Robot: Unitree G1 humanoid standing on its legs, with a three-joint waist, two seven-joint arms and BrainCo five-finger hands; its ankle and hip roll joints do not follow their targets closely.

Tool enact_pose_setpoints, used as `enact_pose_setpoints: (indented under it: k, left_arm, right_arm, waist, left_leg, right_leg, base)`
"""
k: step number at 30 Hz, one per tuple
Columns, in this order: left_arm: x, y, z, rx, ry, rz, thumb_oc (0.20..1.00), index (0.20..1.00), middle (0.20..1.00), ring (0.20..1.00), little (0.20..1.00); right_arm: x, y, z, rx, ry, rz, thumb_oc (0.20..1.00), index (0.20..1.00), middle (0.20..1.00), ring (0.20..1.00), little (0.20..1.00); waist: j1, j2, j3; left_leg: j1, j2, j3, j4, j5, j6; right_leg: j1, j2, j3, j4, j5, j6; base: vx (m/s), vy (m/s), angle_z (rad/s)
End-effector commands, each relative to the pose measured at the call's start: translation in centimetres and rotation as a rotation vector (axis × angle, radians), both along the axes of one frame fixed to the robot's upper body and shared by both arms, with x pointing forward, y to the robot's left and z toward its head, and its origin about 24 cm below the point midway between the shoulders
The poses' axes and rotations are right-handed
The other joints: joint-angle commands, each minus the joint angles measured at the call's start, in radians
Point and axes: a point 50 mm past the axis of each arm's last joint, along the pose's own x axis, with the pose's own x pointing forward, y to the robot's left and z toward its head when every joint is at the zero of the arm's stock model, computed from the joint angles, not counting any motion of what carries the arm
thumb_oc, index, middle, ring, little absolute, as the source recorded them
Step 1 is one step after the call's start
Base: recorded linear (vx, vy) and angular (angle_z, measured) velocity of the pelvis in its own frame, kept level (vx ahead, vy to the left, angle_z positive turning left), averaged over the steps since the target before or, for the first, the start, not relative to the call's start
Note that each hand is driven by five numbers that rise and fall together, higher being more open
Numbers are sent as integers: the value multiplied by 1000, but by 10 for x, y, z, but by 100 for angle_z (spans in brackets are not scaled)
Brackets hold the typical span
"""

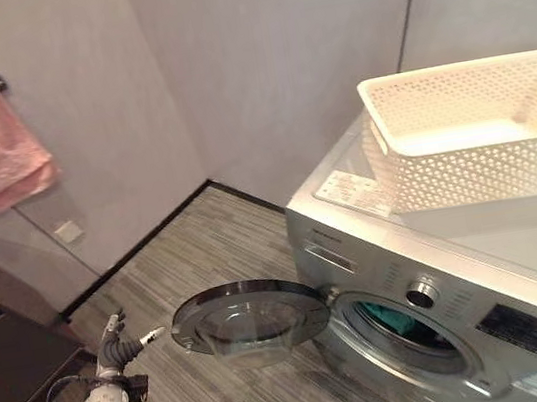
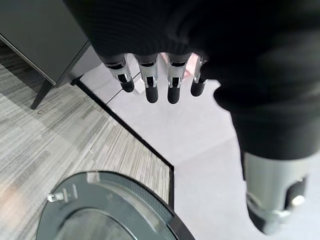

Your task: Grab the laundry basket,head to the washer,open it,put in the laundry and shut it.

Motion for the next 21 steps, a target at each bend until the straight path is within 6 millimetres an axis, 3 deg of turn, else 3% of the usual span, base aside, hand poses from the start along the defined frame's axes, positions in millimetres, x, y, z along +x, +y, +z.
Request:
enact_pose_setpoints:
  k: [1, 2, 5, 8, 9, 12, 13, 14, 17, 21]
  left_arm:
    - [5, 32, 25, 150, -37, 48, 1000, 1000, 1000, 1000, 1000]
    - [3, 32, 17, 130, -6, 67, 1000, 1000, 1000, 1000, 1000]
    - [-16, 46, -2, 141, 100, 141, 1000, 1000, 1000, 1000, 1000]
    - [-28, 61, -7, 193, 187, 180, 1000, 1000, 1000, 1000, 1000]
    - [-32, 66, -11, 222, 235, 190, 1000, 1000, 1000, 1000, 1000]
    - [-37, 78, -6, 231, 243, 232, 1000, 1000, 1000, 1000, 1000]
    - [-40, 84, -4, 240, 254, 251, 1000, 1000, 1000, 1000, 1000]
    - [-40, 84, -4, 240, 254, 251, 1000, 1000, 1000, 1000, 1000]
    - [-43, 88, 0, 240, 229, 271, 1000, 1000, 1000, 1000, 1000]
    - [-43, 92, 7, 245, 188, 287, 1000, 1000, 1000, 1000, 1000]
  right_arm:
    - [31, 24, 1, 58, -60, 93, 1000, 1000, 1000, 1000, 1000]
    - [32, 23, 2, 52, -59, 104, 1000, 1000, 1000, 1000, 1000]
    - [30, 13, 3, 30, -40, 97, 1000, 1000, 1000, 1000, 1000]
    - [31, 7, 5, 32, -48, 24, 1000, 1000, 1000, 1000, 1000]
    - [31, 9, 4, 43, -49, 0, 1000, 1000, 1000, 1000, 1000]
    - [32, 12, 4, 64, -58, 14, 1000, 1000, 1000, 1000, 1000]
    - [33, 15, 4, 75, -62, 28, 1000, 1000, 1000, 1000, 1000]
    - [33, 15, 4, 75, -62, 28, 1000, 1000, 1000, 1000, 1000]
    - [27, 21, 1, 82, -26, 111, 1000, 1000, 1000, 1000, 1000]
    - [24, 26, -1, 93, -15, 162, 1000, 1000, 1000, 1000, 1000]
  waist:
    - [37, -37, 73]
    - [28, -35, 74]
    - [6, -39, 73]
    - [9, -41, 74]
    - [17, -23, 79]
    - [19, -2, 79]
    - [26, 2, 68]
    - [25, 1, 68]
    - [69, 17, 26]
    - [104, 2, -6]
  left_leg:
    - [-66, -111, -218, 284, -228, 45]
    - [-45, -124, -227, 278, -248, 61]
    - [-6, -156, -165, 268, -272, 97]
    - [2, -162, -94, 280, -277, 114]
    - [6, -153, -62, 274, -258, 124]
    - [21, -131, -38, 229, -222, 126]
    - [27, -129, -31, 170, -174, 135]
    - [26, -129, -31, 169, -173, 135]
    - [41, -115, -21, 61, -102, 152]
    - [36, -108, 1, 10, -65, 147]
  right_leg:
    - [-27, -29, 146, 1, -73, 46]
    - [-46, -34, 166, 1, -59, 56]
    - [-103, -83, 193, 1, -25, 78]
    - [-118, -107, 167, 5, -32, 80]
    - [-117, -127, 79, 29, -53, 69]
    - [-96, -129, 24, 98, -87, 42]
    - [-70, -124, 27, 170, -98, 36]
    - [-71, -125, 27, 170, -98, 36]
    - [8, -84, 49, 298, -149, 31]
    - [89, -71, 25, 284, -187, 31]
  base:
    - [-153, 229, -77]
    - [-79, 327, -131]
    - [-104, 405, -105]
    - [-84, 181, -76]
    - [-138, 159, -76]
    - [-208, 106, -53]
    - [-217, 77, -37]
    - [-207, 89, -42]
    - [-132, 69, -51]
    - [-63, -28, -48]
